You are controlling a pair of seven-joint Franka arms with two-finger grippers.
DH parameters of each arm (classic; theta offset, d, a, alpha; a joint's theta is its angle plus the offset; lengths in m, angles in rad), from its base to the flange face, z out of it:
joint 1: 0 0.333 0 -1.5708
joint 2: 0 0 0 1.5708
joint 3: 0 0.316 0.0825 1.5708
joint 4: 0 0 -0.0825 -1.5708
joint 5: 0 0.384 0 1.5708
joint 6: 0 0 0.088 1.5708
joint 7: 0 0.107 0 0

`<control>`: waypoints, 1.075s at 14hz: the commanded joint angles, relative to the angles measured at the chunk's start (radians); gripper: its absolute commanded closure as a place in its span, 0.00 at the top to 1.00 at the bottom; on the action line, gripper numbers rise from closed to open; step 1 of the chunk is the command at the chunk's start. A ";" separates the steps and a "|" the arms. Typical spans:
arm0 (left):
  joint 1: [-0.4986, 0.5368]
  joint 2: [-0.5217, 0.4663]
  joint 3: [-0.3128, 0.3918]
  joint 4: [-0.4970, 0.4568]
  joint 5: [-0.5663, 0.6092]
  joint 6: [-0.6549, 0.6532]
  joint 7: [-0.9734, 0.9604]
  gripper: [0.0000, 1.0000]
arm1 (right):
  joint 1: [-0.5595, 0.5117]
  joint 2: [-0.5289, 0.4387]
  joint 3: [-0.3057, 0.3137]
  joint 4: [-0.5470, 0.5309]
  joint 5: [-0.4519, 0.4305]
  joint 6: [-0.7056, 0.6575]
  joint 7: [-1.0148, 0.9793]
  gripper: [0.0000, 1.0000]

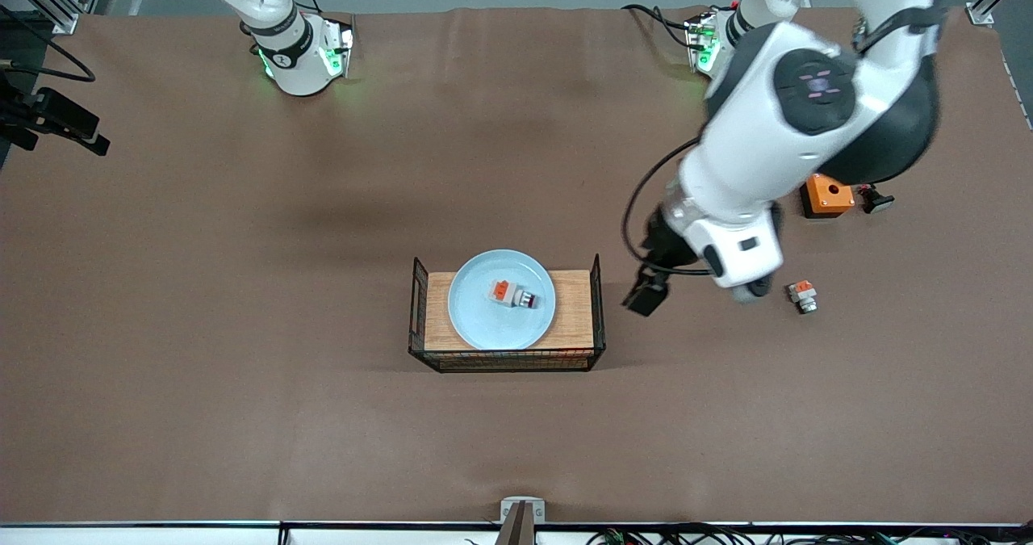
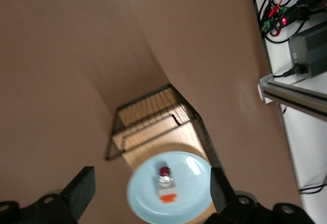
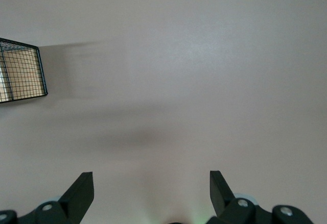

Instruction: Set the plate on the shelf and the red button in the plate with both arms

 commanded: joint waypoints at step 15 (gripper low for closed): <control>0.417 -0.406 -0.004 -0.502 -0.010 -0.058 1.256 0.99 | -0.033 -0.074 0.011 -0.107 -0.006 0.055 -0.031 1.00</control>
